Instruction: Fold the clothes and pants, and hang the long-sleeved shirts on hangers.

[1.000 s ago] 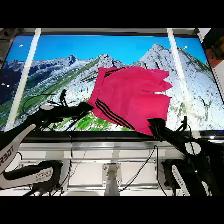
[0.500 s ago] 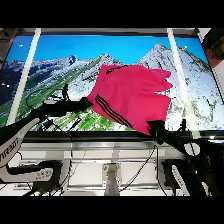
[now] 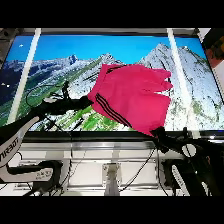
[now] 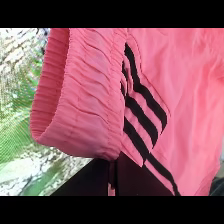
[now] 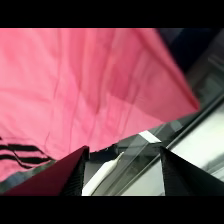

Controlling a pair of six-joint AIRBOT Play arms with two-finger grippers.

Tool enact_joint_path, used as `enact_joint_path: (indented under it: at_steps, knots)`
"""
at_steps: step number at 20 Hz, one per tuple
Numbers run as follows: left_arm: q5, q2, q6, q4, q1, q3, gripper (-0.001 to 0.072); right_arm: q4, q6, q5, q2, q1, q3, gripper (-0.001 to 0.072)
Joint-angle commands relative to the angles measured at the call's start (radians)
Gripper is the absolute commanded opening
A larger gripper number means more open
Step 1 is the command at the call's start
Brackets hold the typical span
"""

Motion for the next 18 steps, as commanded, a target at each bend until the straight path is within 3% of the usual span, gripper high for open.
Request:
enact_joint_path:
  at_steps: [1, 6, 13, 16, 17, 18]
  knots:
    - [-0.001, 0.0, 0.019, 0.001, 0.0, 0.001, 0.0007, -0.04, 0.061, -0.038, 0.0, 0.001, 0.0, 0.0482]
    - [-0.001, 0.0, 0.019, 0.001, 0.0, 0.001, 0.0008, -0.068, 0.121, -0.173, -0.023, 0.001, -0.001, 0.0462]
    - [-0.001, 0.0, 0.019, 0.001, 0.0, 0.001, 0.0008, -0.079, 0.126, -0.283, -0.206, 0.001, -0.001, 0.0428]
    - [-0.001, 0.0, 0.019, 0.001, 0.0, 0.001, 0.0007, -0.08, 0.115, -0.315, -0.267, 0.001, 0.0, 0.033]
    - [0.001, 0.0, 0.02, 0.001, 0.0, 0.001, 0.0007, -0.079, 0.107, -0.316, -0.272, 0.001, 0.0, 0.0077]
    - [0.013, 0.001, 0.025, 0.001, 0.0, 0.001, 0.0006, -0.075, 0.102, -0.327, -0.272, 0.001, 0.0, 0.0006]
